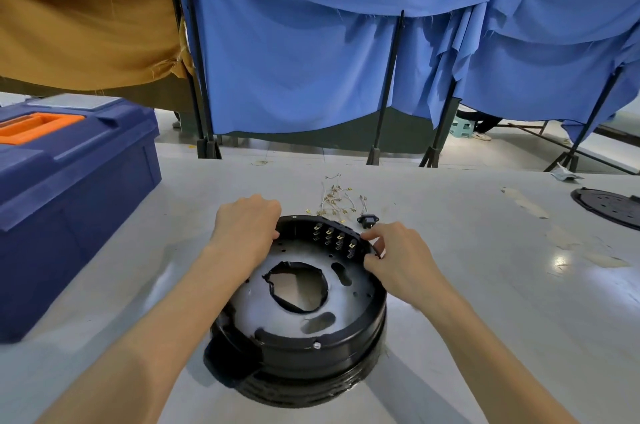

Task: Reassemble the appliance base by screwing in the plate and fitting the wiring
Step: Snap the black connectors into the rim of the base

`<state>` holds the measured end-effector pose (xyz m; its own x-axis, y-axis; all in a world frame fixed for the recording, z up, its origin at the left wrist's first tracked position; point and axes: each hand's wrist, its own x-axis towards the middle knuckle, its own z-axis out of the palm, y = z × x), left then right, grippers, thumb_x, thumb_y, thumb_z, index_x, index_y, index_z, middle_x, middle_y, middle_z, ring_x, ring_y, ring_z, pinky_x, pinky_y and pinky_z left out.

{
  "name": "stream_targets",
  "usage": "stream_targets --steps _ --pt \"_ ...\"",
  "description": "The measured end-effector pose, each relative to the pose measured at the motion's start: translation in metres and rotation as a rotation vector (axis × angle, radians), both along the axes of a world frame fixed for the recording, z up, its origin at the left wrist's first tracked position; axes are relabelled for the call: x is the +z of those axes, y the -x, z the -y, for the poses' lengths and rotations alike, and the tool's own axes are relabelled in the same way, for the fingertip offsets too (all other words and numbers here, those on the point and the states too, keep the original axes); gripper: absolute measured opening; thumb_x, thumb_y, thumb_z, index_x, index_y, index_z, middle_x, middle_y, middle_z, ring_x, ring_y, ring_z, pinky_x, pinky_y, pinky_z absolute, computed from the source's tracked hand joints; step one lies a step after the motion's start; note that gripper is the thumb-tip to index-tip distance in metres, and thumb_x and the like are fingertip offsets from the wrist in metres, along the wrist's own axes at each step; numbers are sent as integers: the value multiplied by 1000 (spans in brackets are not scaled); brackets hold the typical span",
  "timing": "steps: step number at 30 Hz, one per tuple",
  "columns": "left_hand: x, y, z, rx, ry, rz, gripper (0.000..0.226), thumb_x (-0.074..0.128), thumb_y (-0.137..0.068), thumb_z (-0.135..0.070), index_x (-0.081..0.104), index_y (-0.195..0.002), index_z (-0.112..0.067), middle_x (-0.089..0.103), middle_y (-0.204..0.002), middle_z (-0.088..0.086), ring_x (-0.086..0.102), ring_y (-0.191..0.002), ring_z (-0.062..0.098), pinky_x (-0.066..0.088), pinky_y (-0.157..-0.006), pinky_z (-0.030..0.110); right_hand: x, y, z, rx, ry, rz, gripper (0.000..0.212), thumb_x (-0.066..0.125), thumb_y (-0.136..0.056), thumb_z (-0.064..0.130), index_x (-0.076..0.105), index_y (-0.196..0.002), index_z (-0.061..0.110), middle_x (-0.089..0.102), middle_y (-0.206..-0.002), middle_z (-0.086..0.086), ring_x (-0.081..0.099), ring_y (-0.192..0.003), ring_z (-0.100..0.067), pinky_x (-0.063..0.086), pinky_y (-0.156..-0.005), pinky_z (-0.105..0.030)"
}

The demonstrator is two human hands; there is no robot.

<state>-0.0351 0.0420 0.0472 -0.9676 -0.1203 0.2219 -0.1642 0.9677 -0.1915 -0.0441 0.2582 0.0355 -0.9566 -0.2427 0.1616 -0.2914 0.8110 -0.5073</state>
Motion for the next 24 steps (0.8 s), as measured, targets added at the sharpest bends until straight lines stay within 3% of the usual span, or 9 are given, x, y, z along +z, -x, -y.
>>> stream_targets --steps 3,6,8,10,12,15,18,21,24 --pt "9 -4 -2 53 37 28 30 59 -93 -45 51 -94 -16 52 -85 4 57 -83 26 36 -64 31 -1 4 -1 42 70 27 37 55 -95 13 60 -130 20 69 -107 -6 61 -92 -19 41 -74 -25" --pt "9 -5 -4 87 12 41 43 60 -87 -56 46 -91 -16 38 -70 -1 48 -75 22 35 -62 30 5 3 -6 41 -48 74 46 63 -92 35 48 -132 17 61 -110 -3 57 -102 -24 44 -79 -33" --pt "3 -4 -3 13 -110 51 50 60 -88 -54 52 -117 -15 58 -96 2 58 -93 25 42 -69 33 11 -1 -9 11 -186 63 51 68 -83 37 46 -123 14 56 -102 -1 55 -100 -27 47 -78 -37" --pt "-1 -4 -3 -106 -325 119 60 58 -92 -47 38 -144 -25 53 -135 4 52 -122 28 46 -90 39 14 -1 -9 18 -207 76 45 68 -77 22 53 -116 2 62 -103 -10 58 -101 -34 52 -81 -43" --pt "-3 -5 -7 -155 -374 173 56 56 -95 -44 37 -145 -29 50 -141 2 48 -126 27 44 -95 40 12 0 -7 31 -186 64 35 61 -76 8 59 -110 -1 65 -104 -17 59 -99 -38 52 -81 -46" --pt "-6 -1 -11 -101 -239 106 41 55 -93 -51 56 -115 -17 61 -116 4 58 -104 27 42 -74 35 4 3 -3 61 -128 -23 27 52 -83 2 67 -105 7 69 -100 -12 61 -90 -35 50 -75 -40" --pt "-1 0 -10 -46 -113 21 42 56 -91 -54 42 -80 -16 54 -81 1 51 -76 25 34 -61 31 -2 5 2 108 40 -47 35 51 -96 7 65 -125 20 69 -116 -4 61 -106 -25 46 -86 -31" --pt "3 -2 -10 2 -90 26 42 58 -91 -52 39 -79 -15 32 -66 -2 43 -72 22 34 -60 31 2 5 -2 134 76 38 42 57 -97 33 55 -136 16 61 -131 -1 58 -117 -21 44 -92 -28" --pt "5 -4 -11 57 -124 49 36 62 -91 -46 52 -99 -12 30 -70 -1 43 -77 23 37 -64 32 10 4 -13 72 -177 118 58 68 -84 48 54 -127 11 60 -121 -2 60 -102 -24 50 -86 -37"
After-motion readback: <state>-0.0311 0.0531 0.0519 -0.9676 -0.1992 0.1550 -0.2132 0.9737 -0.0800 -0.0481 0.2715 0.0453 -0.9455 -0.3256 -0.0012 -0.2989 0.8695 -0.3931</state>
